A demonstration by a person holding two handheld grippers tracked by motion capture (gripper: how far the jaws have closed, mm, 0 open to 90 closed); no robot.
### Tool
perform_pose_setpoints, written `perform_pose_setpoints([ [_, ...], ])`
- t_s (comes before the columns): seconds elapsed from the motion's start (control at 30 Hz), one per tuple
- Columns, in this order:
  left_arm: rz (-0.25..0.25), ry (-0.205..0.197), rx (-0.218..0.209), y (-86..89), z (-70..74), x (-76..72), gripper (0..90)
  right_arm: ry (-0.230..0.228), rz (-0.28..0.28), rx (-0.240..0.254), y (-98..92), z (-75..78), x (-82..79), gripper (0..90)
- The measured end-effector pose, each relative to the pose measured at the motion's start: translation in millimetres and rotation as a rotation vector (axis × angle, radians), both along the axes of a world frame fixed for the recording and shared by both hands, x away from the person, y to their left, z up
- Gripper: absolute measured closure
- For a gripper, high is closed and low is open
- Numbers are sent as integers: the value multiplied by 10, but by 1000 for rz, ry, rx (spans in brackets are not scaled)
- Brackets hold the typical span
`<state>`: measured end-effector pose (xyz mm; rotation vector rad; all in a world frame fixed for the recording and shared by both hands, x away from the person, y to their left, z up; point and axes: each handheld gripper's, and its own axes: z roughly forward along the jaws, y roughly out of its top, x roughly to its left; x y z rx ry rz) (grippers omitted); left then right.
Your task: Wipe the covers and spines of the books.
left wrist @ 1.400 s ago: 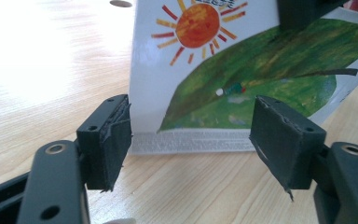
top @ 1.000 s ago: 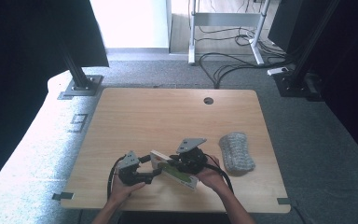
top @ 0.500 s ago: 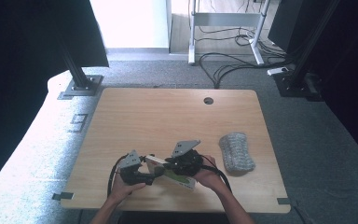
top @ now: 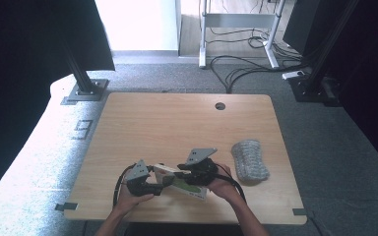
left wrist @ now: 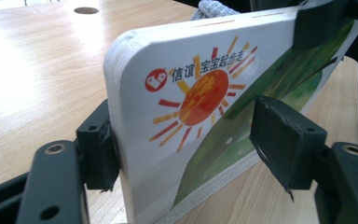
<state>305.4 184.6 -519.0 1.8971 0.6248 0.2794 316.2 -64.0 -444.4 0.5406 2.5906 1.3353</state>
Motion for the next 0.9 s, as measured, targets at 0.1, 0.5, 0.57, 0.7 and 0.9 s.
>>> perform_pose_setpoints([
  [0.1, 6, -8, 0, 7, -7, -11, 315, -9, -21, 2, -76, -19, -28, 616],
  [0.5, 0, -11, -18, 30, -30, -22, 328, 8, -147, 40, -544, -295, -194, 568],
  [0.57, -6, -6, -24, 33, -32, -22, 327, 4, -159, 40, -586, -349, -214, 580],
  [0.7, -22, -7, -25, 33, -31, -36, 332, -15, -170, 49, -614, -385, -217, 560],
  [0.9, -29, -6, -22, 30, -33, -48, 329, -60, -191, 19, -587, -410, -183, 496],
])
